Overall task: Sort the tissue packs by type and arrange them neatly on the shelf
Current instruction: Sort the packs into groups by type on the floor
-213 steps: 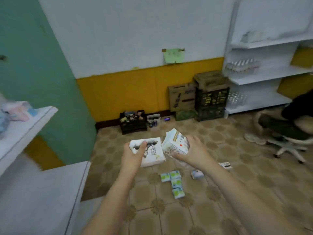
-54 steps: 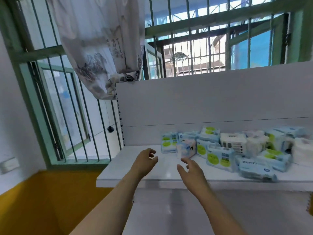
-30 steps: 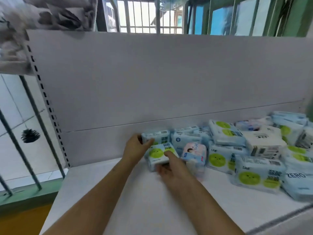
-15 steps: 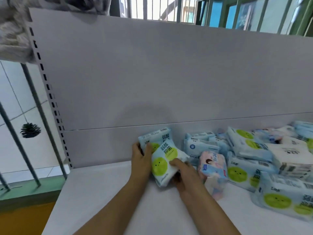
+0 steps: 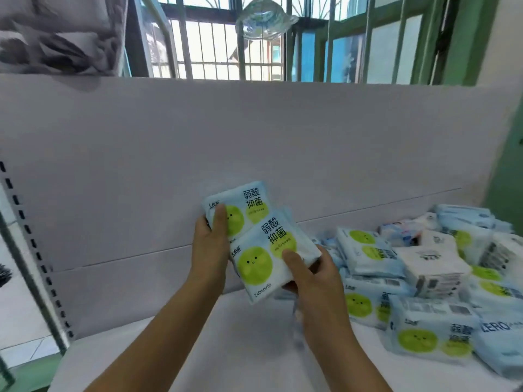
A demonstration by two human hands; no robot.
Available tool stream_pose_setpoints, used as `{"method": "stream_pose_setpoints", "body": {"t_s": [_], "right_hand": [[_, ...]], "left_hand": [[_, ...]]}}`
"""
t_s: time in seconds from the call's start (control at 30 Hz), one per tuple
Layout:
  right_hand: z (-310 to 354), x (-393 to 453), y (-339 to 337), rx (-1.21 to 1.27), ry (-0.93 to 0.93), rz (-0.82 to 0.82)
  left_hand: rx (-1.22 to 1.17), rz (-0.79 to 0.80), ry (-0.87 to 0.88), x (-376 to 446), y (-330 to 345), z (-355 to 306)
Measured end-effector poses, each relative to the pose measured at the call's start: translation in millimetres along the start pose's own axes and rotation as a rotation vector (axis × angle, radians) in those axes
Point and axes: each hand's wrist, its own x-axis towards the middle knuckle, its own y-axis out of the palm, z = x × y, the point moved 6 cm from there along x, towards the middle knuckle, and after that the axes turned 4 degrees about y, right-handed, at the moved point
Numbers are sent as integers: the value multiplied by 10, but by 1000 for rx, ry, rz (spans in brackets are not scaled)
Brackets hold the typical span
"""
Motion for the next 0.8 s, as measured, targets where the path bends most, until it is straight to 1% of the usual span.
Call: {"method": "stream_pose_setpoints", "body": {"t_s": [0.1, 0.2, 0.3, 0.4, 0.53, 0.67, 0.73, 0.8], "right_hand": [[358, -26, -383, 60, -48, -118], [618, -215, -841, 185, -68, -257], [850, -620, -1383, 243, -123, -429], [1028, -1247, -2001, 236, -212, -610], [1111, -2289, -2822, 293, -305, -834], [1049, -3352, -3583, 238, -307, -1066], [997, -3843, -3923, 222, -279, -1167], [952, -4296, -4250, 216, -234, -1233]], "left_hand": [[-94, 67, 49, 5, 469, -208], [-228, 112, -19, -161, 1108, -376], [-325, 278, -46, -633, 1886, -577], [-409, 513, -86, -1397, 2598, -756], [-479, 856, -246, -2780, 3336, -724], [-467, 1155, -480, -4380, 3698, -440], [-412, 1266, -637, -5076, 3792, -292], [-385, 1359, -764, -5655, 3841, -189]]}}
